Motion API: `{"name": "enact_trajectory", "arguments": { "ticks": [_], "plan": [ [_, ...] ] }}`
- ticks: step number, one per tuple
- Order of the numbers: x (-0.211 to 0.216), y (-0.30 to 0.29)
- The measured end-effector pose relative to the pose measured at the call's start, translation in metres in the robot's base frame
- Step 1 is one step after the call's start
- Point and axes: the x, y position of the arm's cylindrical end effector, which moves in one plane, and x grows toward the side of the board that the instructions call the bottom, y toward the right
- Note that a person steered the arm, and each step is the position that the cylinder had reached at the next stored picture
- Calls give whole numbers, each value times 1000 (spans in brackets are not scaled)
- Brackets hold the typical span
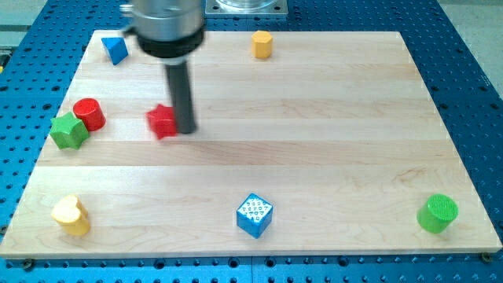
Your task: Push green circle into red star
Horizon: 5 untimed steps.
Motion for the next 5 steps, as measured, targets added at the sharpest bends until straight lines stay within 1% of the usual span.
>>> {"name": "enact_trajectory", "arguments": {
  "ticks": [1, 2, 3, 4, 5],
  "plan": [
    [8, -28],
    [8, -31],
    [8, -55],
    [9, -16],
    [9, 96]
  ]
}}
